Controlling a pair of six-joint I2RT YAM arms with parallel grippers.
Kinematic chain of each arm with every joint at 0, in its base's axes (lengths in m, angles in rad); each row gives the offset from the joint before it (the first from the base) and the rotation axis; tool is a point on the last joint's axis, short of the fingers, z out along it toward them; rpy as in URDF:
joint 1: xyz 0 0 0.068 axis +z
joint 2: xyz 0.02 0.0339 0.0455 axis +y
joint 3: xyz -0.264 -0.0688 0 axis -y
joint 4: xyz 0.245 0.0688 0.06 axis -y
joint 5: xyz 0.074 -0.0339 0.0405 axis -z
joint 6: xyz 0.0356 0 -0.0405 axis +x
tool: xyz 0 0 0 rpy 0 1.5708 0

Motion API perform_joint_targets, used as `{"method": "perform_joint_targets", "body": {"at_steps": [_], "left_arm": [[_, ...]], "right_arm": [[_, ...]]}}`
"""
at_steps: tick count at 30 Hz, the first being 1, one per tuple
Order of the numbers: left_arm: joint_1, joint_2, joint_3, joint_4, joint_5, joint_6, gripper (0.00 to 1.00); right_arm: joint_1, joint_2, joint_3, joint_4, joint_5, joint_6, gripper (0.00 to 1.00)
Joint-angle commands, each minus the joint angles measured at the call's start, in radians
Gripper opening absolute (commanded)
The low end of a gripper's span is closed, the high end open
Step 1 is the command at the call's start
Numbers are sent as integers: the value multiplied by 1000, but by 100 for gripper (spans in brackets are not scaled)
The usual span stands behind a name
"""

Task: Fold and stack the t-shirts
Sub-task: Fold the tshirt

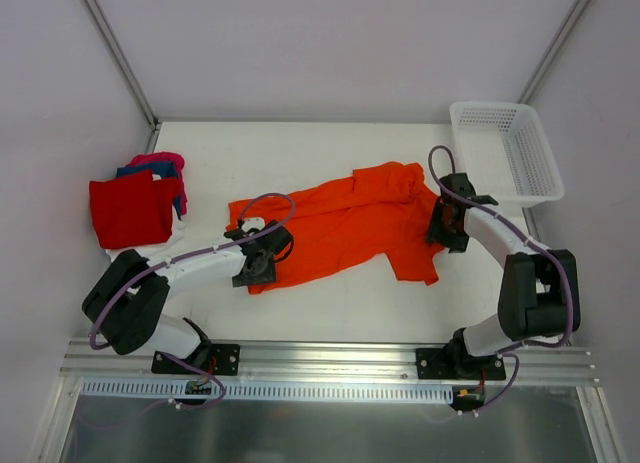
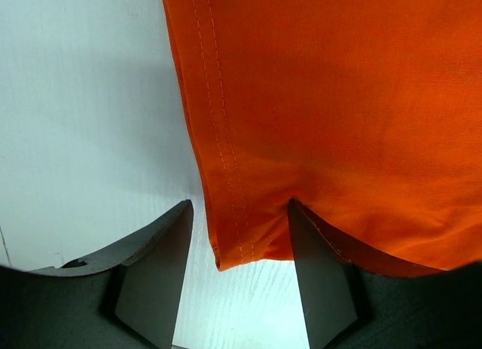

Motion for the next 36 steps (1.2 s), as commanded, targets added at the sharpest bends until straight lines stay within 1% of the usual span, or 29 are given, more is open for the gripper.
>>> {"method": "perform_joint_targets", "body": {"at_steps": [1,4,13,14,16,19,20,22,23,24,25,26,27,28,29,33,36], "left_arm": [[-12,37,-13,-26,2,2,54],[-12,38,-10,-26,2,5,54],[-12,69,7,-25,3,5,53],[-12,74,5,-23,3,7,51],[-12,84,7,-23,3,7,50],[-12,89,4,-25,5,5,49],[-12,88,5,-23,5,7,45],[-12,84,2,-26,0,4,40],[-12,83,2,-26,0,5,35],[-12,81,4,-26,0,4,32],[-12,81,4,-26,0,7,28],[-12,81,4,-26,0,5,22],[-12,84,4,-26,2,4,8],[-12,87,4,-26,2,4,3],[-12,86,2,-26,3,0,0],[-12,72,-5,-28,-2,-6,0],[-12,52,5,-32,-2,-3,0]], "right_arm": [[-9,46,-5,39,-45,24,53],[-9,55,-24,68,-76,33,53],[-8,34,-77,101,-99,56,54],[-9,41,-82,107,-108,62,53],[-9,55,-88,121,-114,64,52],[-9,86,-91,139,-120,68,48],[-9,95,-90,141,-123,67,39],[-8,118,-87,144,-126,65,28],[-9,121,-87,145,-130,64,15],[-9,124,-87,145,-130,64,8],[-9,124,-88,145,-128,64,3],[-9,121,-91,145,-123,64,1],[-9,120,-94,145,-123,61,1],[-8,106,-97,142,-120,58,1],[-9,98,-103,136,-117,55,0],[-9,29,-111,104,-99,42,1],[-9,-3,-64,76,-82,22,1]]}}
